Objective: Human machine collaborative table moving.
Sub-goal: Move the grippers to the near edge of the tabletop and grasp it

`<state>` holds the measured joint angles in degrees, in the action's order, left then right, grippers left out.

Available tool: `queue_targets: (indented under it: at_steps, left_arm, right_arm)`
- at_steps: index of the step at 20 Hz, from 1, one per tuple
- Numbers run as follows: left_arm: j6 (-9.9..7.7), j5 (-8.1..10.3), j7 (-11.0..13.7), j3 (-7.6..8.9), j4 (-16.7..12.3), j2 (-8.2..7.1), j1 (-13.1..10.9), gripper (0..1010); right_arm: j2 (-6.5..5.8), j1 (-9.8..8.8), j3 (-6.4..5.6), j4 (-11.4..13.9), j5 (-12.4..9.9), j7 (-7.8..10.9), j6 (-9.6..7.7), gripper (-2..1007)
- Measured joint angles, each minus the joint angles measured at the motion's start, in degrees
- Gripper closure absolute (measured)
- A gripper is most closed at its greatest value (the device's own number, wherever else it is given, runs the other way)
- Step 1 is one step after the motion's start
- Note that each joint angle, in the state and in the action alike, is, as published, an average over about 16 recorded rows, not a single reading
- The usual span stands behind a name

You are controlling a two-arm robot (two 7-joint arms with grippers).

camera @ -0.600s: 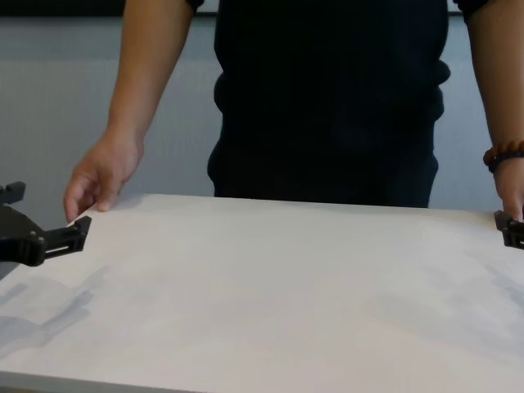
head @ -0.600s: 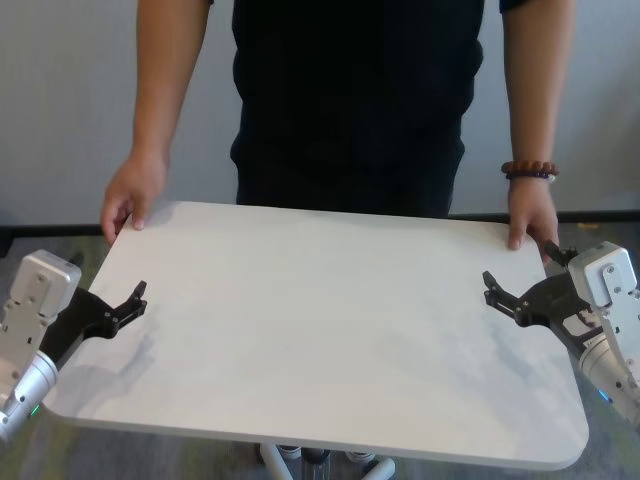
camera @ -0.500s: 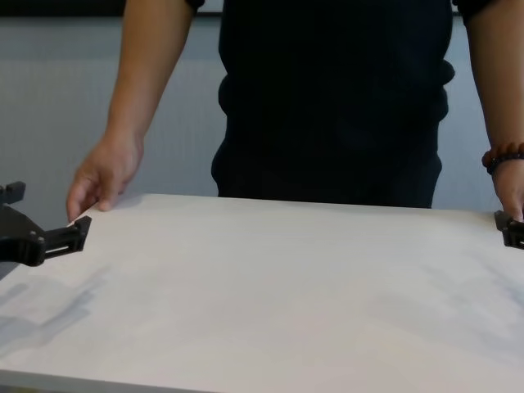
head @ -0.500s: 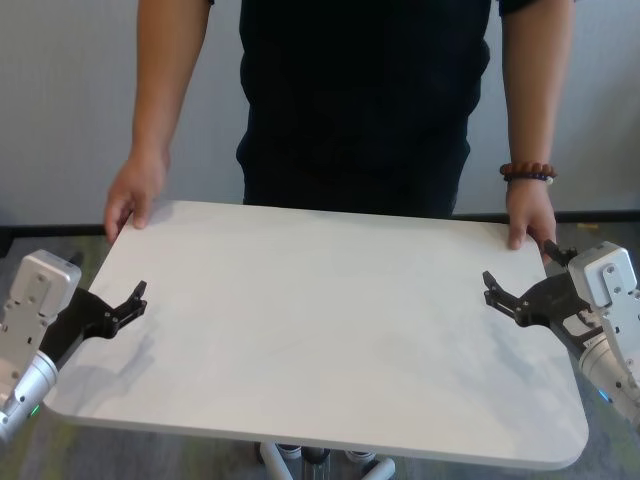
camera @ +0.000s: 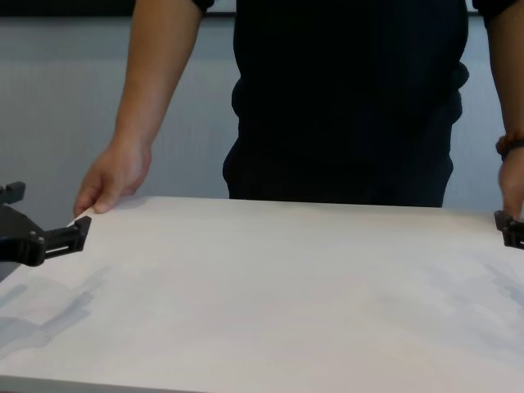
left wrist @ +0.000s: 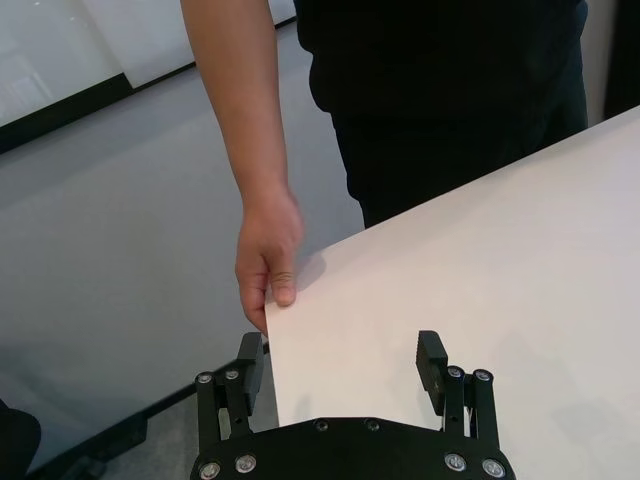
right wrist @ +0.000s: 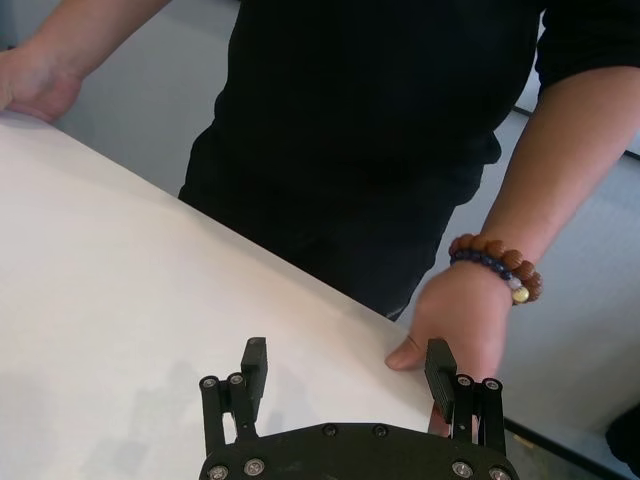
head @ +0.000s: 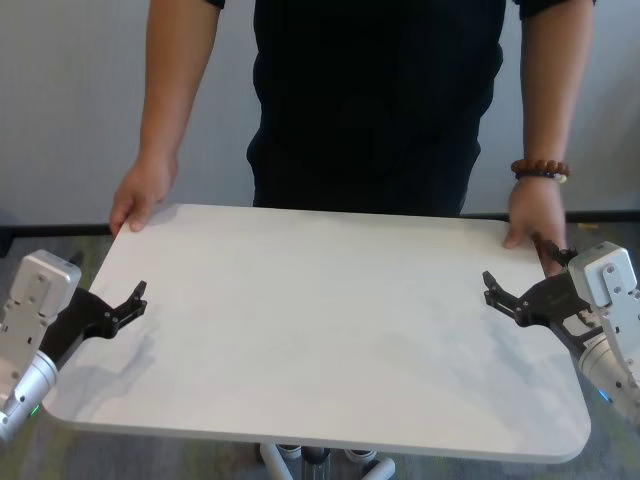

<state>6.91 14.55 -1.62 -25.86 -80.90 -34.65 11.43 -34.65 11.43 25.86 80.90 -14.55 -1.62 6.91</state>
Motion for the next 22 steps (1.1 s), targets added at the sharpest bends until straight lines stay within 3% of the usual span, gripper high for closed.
queue_targets:
  at_steps: [22]
  left_arm:
    - [0.00,0.00,0.00,0.00,0.00,0.00,0.00,17]
  right_arm:
    - [0.00,0.00,0.00,0.00,0.00,0.00,0.00,4]
